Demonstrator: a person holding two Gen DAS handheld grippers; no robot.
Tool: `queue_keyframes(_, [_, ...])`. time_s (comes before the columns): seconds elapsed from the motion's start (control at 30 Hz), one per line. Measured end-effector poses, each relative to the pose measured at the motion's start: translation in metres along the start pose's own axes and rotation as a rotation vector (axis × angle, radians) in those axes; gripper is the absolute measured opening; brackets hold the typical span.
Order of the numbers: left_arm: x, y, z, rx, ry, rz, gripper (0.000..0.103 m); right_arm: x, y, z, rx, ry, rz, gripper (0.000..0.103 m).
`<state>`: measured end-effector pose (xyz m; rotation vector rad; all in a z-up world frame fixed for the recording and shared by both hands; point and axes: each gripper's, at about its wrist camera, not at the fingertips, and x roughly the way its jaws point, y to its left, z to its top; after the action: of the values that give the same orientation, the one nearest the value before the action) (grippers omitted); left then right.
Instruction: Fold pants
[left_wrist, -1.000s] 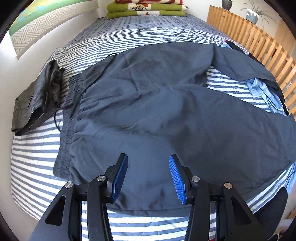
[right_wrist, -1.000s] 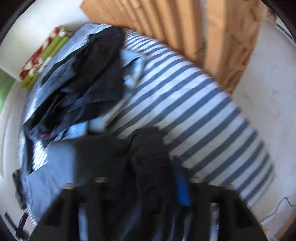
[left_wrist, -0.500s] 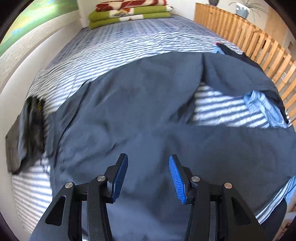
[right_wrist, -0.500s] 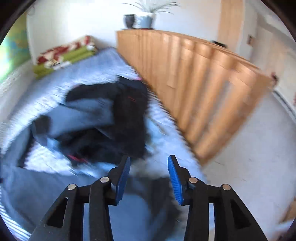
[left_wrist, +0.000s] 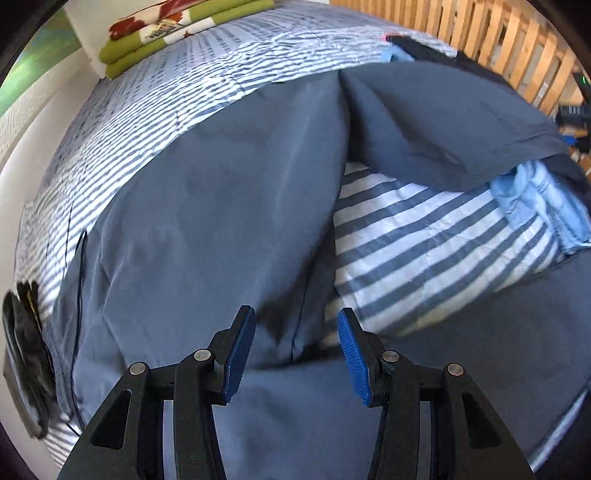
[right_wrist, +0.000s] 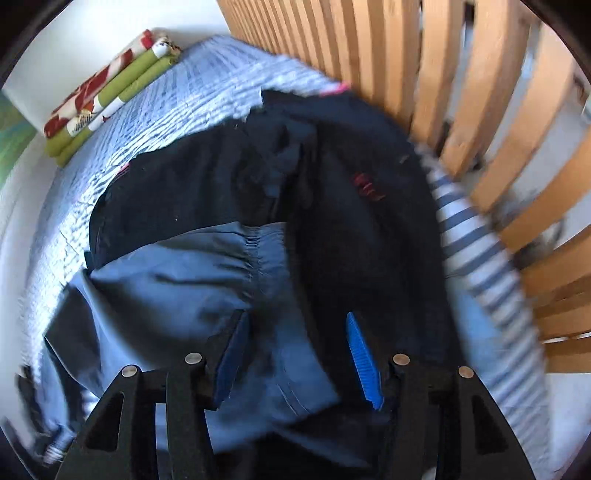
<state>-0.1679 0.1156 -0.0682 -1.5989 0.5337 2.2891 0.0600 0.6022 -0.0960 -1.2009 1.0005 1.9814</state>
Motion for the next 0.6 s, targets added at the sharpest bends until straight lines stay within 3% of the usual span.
queue_keyframes(0.07, [0.011, -0.002, 0.005, 0.017, 0.009, 0.016, 0.049, -0.002, 0.009, 0.002, -0.031, -0.028, 0.0, 0.035])
queue_keyframes(0.13, [0.022, -0.001, 0.007, 0.018, 0.025, 0.02, 0.033, -0.015, 0.022, 0.002, -0.108, -0.073, -0.019, 0.007])
queue_keyframes(0.2, [0.03, 0.002, 0.008, 0.009, 0.034, 0.018, 0.028, -0.038, 0.028, 0.006, -0.145, -0.121, 0.017, 0.004])
queue_keyframes(0.3, [0.036, 0.002, 0.003, 0.02, 0.032, 0.035, 0.014, -0.089, 0.042, 0.012, -0.245, -0.276, -0.01, 0.004])
queue_keyframes(0.37, [0.035, 0.0, -0.001, 0.037, 0.02, 0.047, 0.012, -0.113, 0.043, 0.014, -0.279, -0.339, -0.044, 0.004])
queue_keyframes(0.47, [0.024, 0.0, -0.004, 0.048, -0.01, 0.028, 0.009, -0.125, 0.035, 0.014, -0.304, -0.397, -0.121, 0.004])
queue_keyframes(0.53, [0.019, -0.001, -0.008, 0.065, -0.021, 0.036, 0.004, -0.129, 0.023, 0.008, -0.293, -0.437, -0.117, 0.004])
queue_keyframes(0.6, [0.012, 0.0, -0.012, 0.084, -0.031, 0.039, 0.004, -0.117, 0.002, 0.004, -0.235, -0.383, -0.092, 0.004])
